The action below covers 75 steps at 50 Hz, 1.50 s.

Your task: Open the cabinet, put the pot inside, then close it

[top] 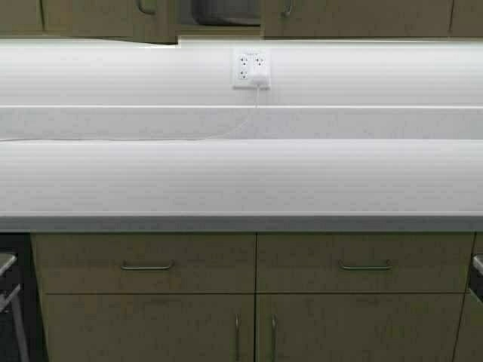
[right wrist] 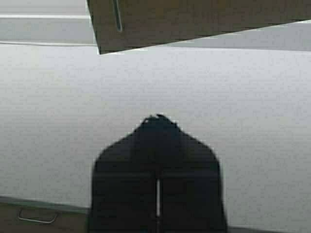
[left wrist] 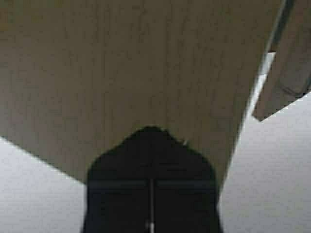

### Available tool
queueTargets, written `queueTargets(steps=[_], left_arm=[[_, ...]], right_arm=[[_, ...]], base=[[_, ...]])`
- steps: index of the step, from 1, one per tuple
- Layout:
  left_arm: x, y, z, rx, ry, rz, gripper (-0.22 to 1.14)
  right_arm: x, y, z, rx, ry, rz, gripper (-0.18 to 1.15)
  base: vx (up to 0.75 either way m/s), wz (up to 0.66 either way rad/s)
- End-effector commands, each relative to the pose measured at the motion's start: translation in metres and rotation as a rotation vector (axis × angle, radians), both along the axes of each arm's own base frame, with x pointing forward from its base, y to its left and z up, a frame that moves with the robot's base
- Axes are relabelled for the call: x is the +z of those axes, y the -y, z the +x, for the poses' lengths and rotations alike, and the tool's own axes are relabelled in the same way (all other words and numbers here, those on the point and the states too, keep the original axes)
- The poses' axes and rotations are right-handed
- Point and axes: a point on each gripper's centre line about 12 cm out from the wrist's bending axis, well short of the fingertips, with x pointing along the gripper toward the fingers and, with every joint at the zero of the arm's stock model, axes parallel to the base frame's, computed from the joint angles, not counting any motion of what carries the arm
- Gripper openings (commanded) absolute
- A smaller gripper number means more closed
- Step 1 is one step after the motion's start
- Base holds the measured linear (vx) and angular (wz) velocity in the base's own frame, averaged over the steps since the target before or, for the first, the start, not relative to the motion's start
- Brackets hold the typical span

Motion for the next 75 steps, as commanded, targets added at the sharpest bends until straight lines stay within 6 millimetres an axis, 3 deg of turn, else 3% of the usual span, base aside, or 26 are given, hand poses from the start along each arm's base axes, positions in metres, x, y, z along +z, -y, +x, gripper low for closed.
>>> queueTargets(steps=[1, 13, 19, 25, 32, 51, 66, 75], left_arm=[[0.018, 0.022, 0.013, -0.046, 0.032, -0.021, 0.04], [0.008, 0.050, 0.052, -0.084, -0.004, -0.073, 0.04], [0.006, 0.058, 0.052, -0.121, -0.037, -0.053, 0.04], [0.016, 0.063, 0.031, -0.137, 0.003, -0.048, 0.04], [0.015, 0.062, 0.002, -0.151, 0.013, -0.041, 0.04], [-0.026, 0.058, -0.070, -0.155, 0.022, -0.052, 0.04], [-0.038, 0.044, -0.098, -0.148, 0.020, -0.054, 0.04], [-0.037, 0.044, -0.097, -0.148, 0.021, -0.054, 0.04]], right_arm=[[0.011, 0.001, -0.011, 0.010, 0.040, 0.013, 0.07], [0.012, 0.001, -0.011, 0.008, 0.042, 0.018, 0.07], [0.012, 0.000, -0.008, 0.009, 0.039, 0.019, 0.07], [0.010, -0.001, -0.003, 0.011, 0.032, 0.001, 0.07], [0.009, -0.004, 0.004, 0.010, 0.024, 0.003, 0.07], [0.002, -0.004, 0.003, 0.013, 0.011, 0.003, 0.07], [0.014, 0.003, -0.017, 0.007, 0.048, 0.010, 0.07], [0.015, 0.004, -0.017, -0.002, 0.034, 0.000, 0.07]], base=[[0.13, 0.01], [0.10, 0.03], [0.05, 0.04], [0.04, 0.00], [0.05, -0.03], [0.07, -0.01], [0.09, 0.05], [0.06, 0.04]])
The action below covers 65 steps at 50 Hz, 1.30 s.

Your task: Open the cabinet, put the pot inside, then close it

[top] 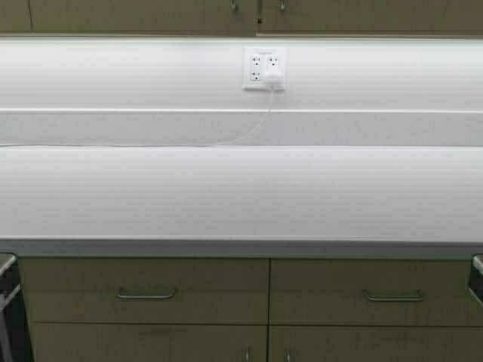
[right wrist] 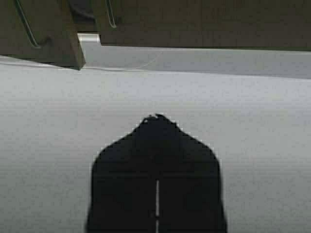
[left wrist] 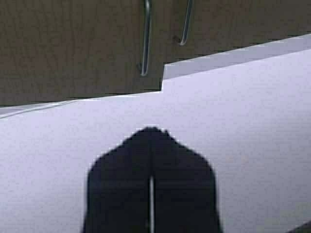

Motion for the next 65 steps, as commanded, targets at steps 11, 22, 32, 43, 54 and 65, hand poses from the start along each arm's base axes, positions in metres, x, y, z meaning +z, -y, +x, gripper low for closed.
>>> queueTargets(steps=[11, 22, 32, 43, 54, 65], left_arm=[[0.010, 0.005, 0.009, 0.002, 0.021, -0.007, 0.04], [0.004, 0.007, 0.014, 0.003, 0.007, 0.000, 0.04], [0.004, 0.007, 0.015, 0.003, 0.007, 0.000, 0.04], [0.001, 0.008, 0.017, 0.002, 0.004, 0.011, 0.04], [0.000, 0.011, 0.022, 0.004, -0.002, 0.010, 0.04], [0.003, 0.012, 0.024, 0.003, 0.004, 0.011, 0.04]], right_arm=[[0.015, 0.000, -0.001, -0.001, 0.032, 0.010, 0.07], [0.013, 0.001, -0.003, -0.003, 0.026, 0.004, 0.07], [0.015, 0.001, -0.004, -0.003, 0.030, 0.006, 0.06], [0.033, -0.004, 0.010, 0.003, 0.071, -0.005, 0.07], [0.064, -0.011, 0.042, -0.016, 0.086, -0.002, 0.06], [0.054, -0.009, 0.035, -0.015, 0.069, -0.010, 0.06]], base=[[0.04, 0.03], [0.02, 0.02], [0.00, 0.00], [0.00, 0.00], [0.00, 0.00], [0.01, 0.00]])
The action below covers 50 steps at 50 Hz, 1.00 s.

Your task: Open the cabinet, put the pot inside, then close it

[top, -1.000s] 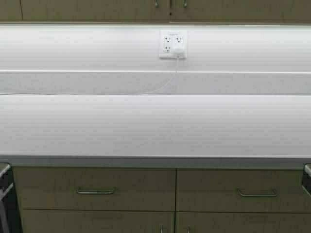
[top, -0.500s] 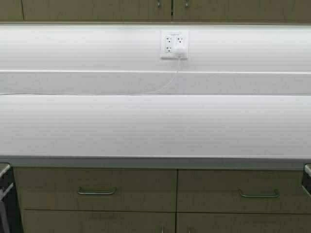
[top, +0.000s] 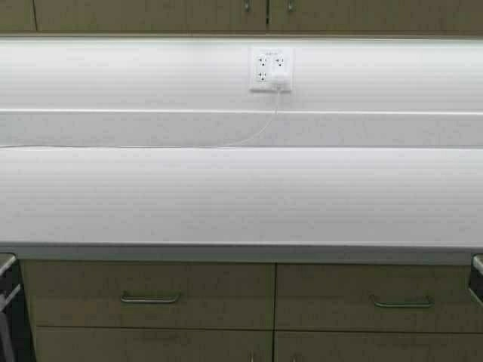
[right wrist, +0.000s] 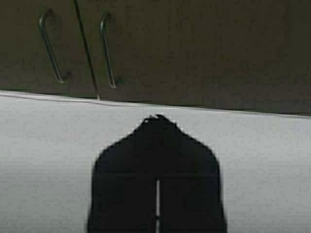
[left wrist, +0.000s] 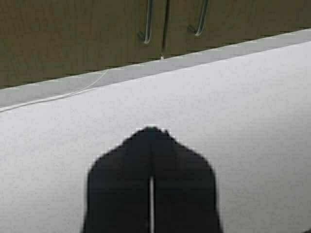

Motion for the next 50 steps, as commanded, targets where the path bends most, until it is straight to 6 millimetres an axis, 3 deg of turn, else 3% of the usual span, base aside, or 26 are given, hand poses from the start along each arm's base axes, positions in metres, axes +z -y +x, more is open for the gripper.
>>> queueTargets(steps=[1, 50], left_arm=[[0.0152, 0.0009, 0.0017, 0.002, 0.039, -0.016, 0.04], [0.0140, 0.0025, 0.0047, 0.002, 0.035, -0.014, 0.04]], right_arm=[[0.0058, 0.0018, -0.0079, 0.003, 0.020, 0.005, 0.06], [-0.0020, 0.0030, -0.0117, 0.004, 0.006, -0.003, 0.06]], base=[[0.00, 0.00], [0.00, 0.00]])
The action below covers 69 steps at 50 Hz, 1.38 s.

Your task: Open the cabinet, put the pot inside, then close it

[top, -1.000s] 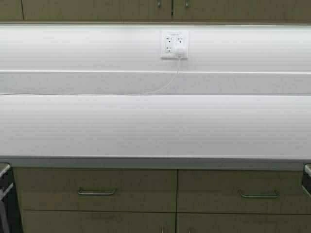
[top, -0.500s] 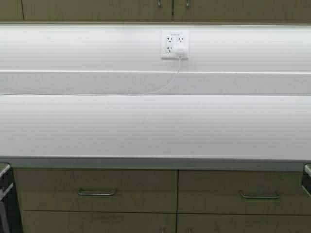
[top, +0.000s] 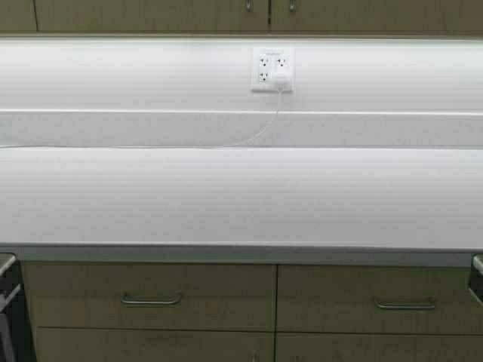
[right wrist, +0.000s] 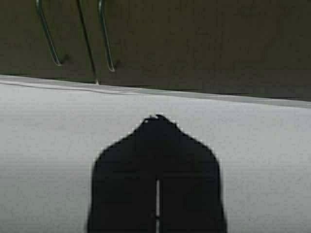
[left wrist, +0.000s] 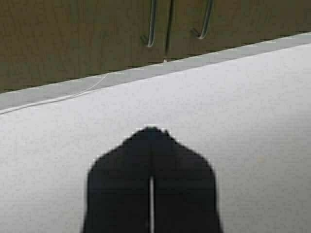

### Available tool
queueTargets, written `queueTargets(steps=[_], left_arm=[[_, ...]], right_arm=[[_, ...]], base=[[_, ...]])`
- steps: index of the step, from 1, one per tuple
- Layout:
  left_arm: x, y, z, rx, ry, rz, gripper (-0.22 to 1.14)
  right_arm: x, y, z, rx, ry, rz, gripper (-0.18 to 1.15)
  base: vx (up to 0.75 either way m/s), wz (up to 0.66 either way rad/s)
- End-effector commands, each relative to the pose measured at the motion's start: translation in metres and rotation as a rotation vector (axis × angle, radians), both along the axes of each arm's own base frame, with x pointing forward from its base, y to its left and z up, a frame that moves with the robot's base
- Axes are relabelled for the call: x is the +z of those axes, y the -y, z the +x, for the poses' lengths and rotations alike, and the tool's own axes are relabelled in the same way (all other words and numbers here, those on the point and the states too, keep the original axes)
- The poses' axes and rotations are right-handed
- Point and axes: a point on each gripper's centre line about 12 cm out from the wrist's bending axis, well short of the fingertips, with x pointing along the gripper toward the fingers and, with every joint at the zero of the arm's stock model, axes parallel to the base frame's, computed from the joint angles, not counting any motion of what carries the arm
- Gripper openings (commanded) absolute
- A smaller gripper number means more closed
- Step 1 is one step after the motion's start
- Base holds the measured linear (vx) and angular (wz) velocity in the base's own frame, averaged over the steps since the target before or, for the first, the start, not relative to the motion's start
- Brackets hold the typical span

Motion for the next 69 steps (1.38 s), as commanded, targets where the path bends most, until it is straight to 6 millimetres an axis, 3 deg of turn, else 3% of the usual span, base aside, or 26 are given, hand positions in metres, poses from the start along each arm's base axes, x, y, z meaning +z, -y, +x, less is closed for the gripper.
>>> queueTargets(steps=[1, 69], left_arm=[[0.0143, 0.0000, 0.0000, 0.002, 0.038, -0.014, 0.04], [0.0114, -0.0003, -0.0003, 0.003, 0.034, -0.011, 0.04]], right_arm=[[0.0106, 0.0005, -0.0038, 0.003, 0.031, 0.008, 0.06], [0.0090, 0.0014, -0.0065, 0.002, 0.027, 0.012, 0.06]], base=[[0.00, 0.00], [0.00, 0.00]])
